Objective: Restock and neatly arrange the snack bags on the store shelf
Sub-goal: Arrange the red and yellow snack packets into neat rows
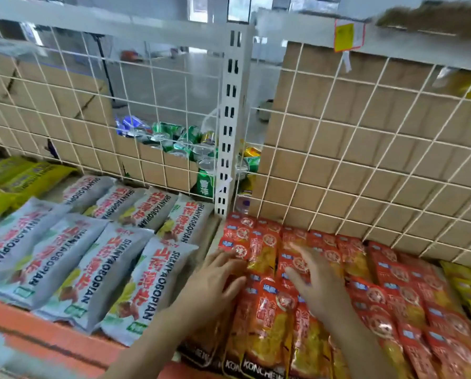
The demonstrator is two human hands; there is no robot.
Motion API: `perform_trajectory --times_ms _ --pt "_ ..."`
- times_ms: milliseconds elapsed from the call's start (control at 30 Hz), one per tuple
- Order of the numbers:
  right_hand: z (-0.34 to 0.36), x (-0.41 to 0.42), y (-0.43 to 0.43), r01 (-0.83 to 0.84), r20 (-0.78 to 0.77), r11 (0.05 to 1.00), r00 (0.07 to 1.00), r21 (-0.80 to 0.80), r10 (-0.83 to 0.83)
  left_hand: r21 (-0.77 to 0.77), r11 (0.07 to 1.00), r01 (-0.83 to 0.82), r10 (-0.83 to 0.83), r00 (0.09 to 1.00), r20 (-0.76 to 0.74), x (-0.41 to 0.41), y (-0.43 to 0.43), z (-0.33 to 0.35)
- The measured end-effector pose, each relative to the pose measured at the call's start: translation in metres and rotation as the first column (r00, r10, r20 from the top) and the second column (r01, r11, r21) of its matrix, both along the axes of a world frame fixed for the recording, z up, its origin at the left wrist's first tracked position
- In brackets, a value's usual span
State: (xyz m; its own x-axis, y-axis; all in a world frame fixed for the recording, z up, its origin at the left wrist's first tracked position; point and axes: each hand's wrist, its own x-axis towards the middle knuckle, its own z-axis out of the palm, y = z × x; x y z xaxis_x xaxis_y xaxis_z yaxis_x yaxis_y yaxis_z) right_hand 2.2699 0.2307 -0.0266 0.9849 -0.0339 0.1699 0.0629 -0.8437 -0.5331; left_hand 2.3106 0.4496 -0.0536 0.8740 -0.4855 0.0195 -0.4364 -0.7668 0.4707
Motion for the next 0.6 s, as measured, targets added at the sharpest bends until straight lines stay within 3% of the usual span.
perform_trajectory --times_ms 200,400,600 --pt "-0.004 0.037 0.028 -0.006 -0.121 0.999 0.993 -0.049 0.0 -0.003 1.0 -0.004 0.004 1.0 -0.029 -0.002 -0.006 -0.009" --pt "-0.005 0.086 0.045 -0.145 -0.181 0.986 0.975 -0.082 0.128 -0.032 0.999 -0.014 0.013 0.999 -0.03 -0.004 -0.008 -0.007" --pt "-0.019 0.097 0.051 -0.175 -0.129 0.978 0.979 -0.115 0.16 -0.022 1.0 -0.018 0.017 0.999 -0.029 -0.003 -0.01 -0.004"
